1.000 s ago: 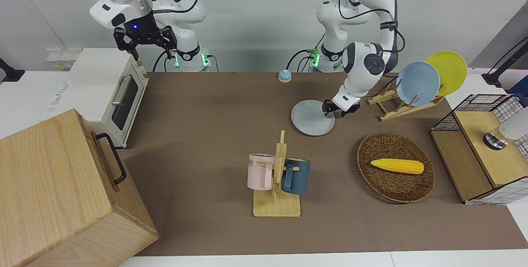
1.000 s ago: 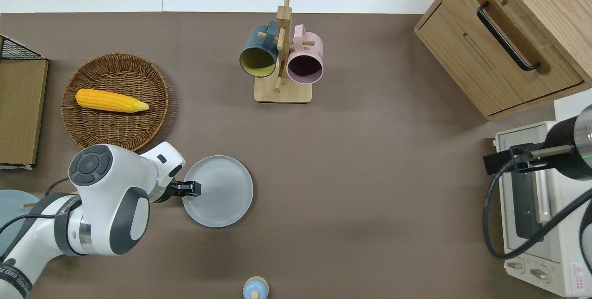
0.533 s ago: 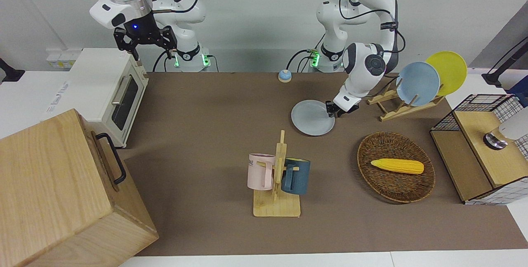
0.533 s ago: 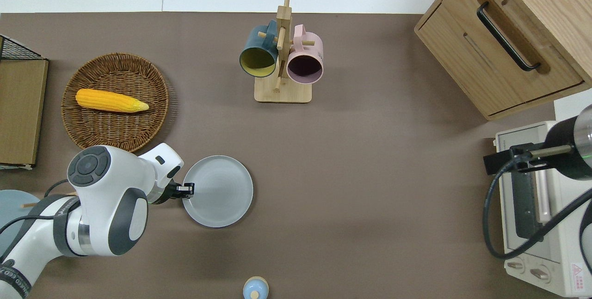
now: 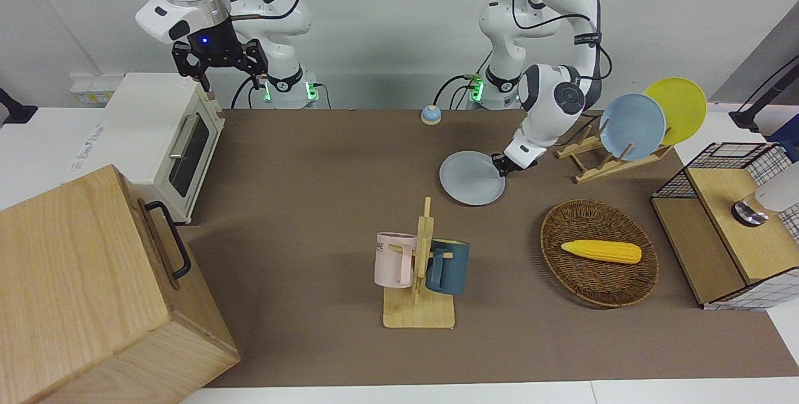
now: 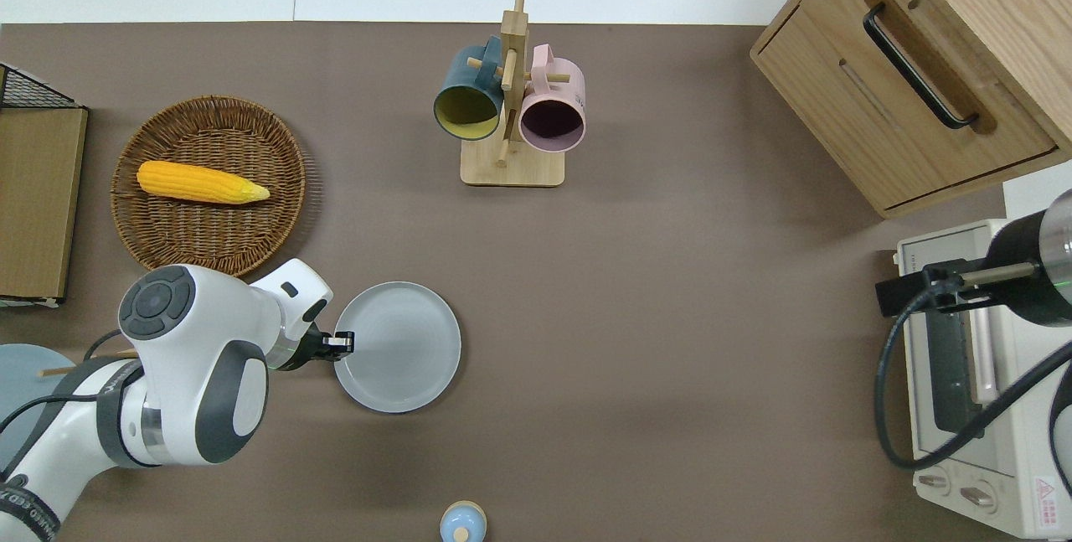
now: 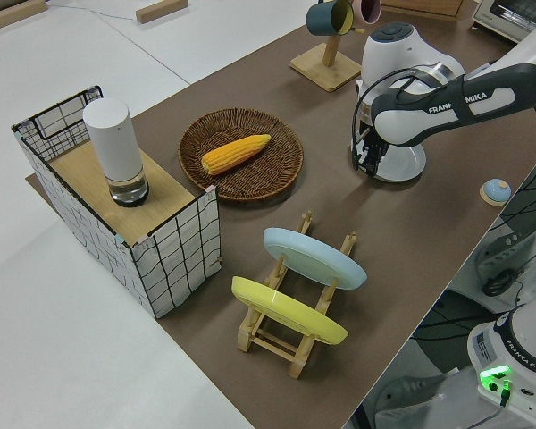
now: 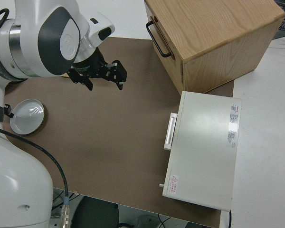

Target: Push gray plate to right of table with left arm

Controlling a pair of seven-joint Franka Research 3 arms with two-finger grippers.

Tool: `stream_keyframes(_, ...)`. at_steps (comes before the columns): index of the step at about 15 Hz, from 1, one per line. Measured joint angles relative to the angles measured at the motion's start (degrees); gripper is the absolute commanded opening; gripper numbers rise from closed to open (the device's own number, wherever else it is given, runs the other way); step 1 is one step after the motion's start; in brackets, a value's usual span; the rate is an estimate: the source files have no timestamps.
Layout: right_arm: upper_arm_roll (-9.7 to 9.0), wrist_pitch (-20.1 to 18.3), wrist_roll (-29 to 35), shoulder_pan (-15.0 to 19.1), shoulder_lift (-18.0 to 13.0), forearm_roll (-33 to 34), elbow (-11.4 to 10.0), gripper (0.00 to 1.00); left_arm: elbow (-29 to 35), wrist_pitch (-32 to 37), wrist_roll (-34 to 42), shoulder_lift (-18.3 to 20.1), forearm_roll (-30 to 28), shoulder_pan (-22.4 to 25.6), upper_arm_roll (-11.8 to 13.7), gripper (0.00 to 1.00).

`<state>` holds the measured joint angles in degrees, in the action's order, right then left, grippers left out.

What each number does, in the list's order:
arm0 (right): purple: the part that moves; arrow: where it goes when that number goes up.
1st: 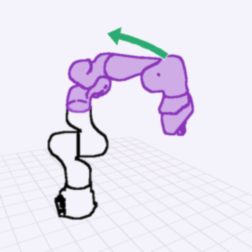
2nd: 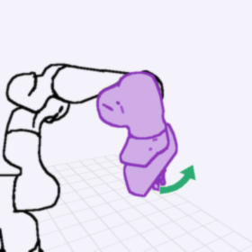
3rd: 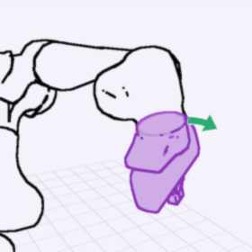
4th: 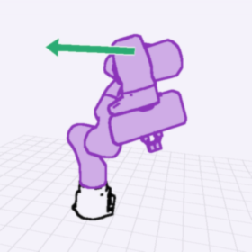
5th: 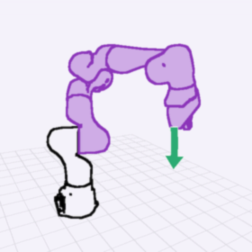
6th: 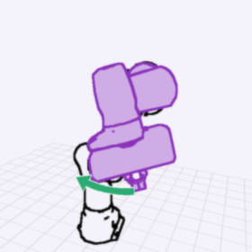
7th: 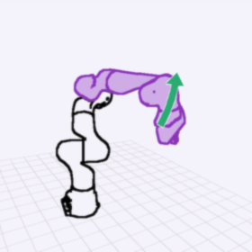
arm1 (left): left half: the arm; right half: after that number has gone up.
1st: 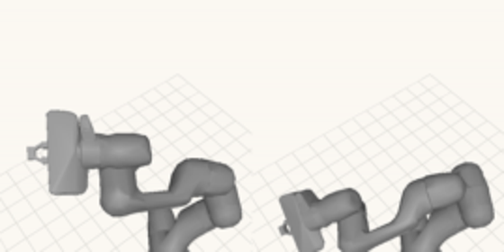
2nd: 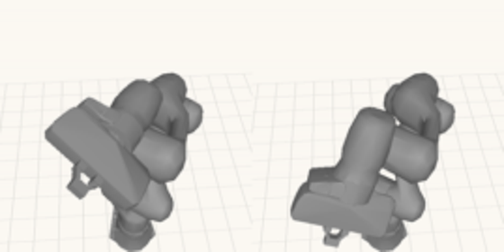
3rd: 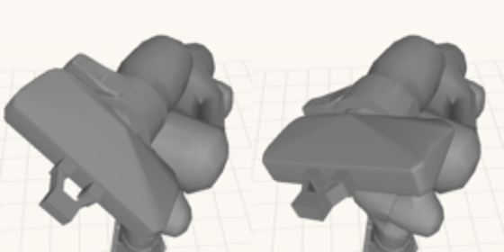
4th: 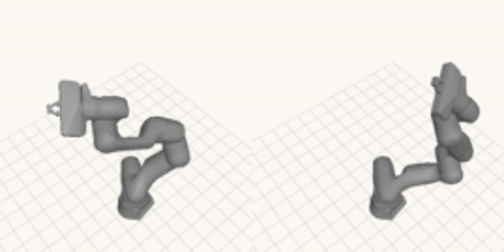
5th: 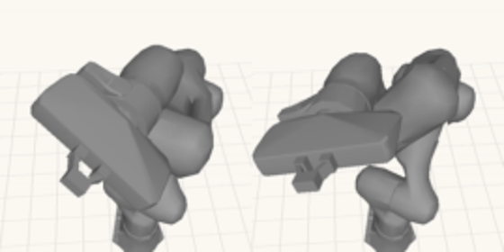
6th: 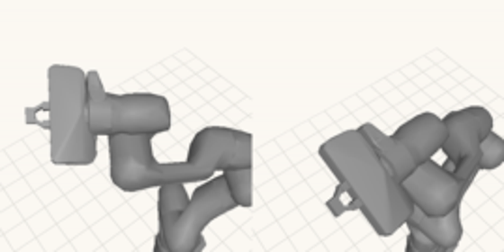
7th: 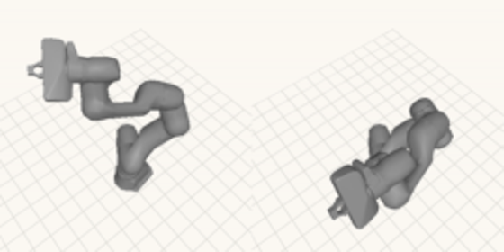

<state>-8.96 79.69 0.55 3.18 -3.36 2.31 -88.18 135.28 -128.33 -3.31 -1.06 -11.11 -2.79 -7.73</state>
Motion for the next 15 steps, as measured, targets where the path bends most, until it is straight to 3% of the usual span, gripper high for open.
stream_keyframes(7, 0.0, 0.0, 0.0, 0.0, 0.0, 0.0, 0.0, 0.996, 0.0, -0.7, -0.3, 0.0, -4.1, -2.6, -0.1, 0.0)
stream_keyframes(15, 0.0, 0.0, 0.0, 0.0, 0.0, 0.0, 0.0, 0.996, 0.0, -5.9, -9.9, -0.9, -9.6, -13.9, -0.4, 0.0)
